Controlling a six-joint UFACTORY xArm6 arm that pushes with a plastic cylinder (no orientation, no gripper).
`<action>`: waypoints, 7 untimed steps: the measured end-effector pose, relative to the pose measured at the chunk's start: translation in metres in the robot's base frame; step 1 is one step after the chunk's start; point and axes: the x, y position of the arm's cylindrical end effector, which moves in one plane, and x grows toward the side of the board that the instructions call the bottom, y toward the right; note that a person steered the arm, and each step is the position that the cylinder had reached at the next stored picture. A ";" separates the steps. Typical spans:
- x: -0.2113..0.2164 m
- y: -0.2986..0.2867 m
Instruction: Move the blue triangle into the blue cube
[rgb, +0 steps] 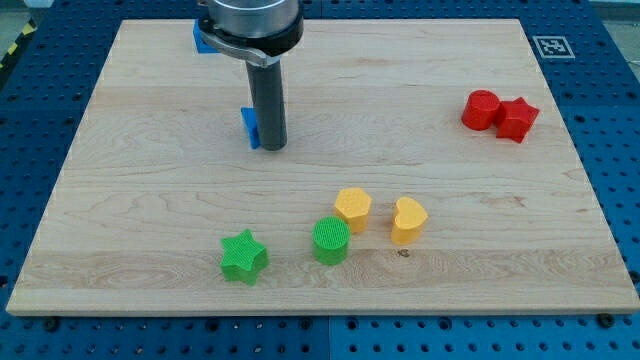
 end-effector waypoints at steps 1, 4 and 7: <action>-0.012 -0.005; -0.008 -0.035; -0.032 -0.040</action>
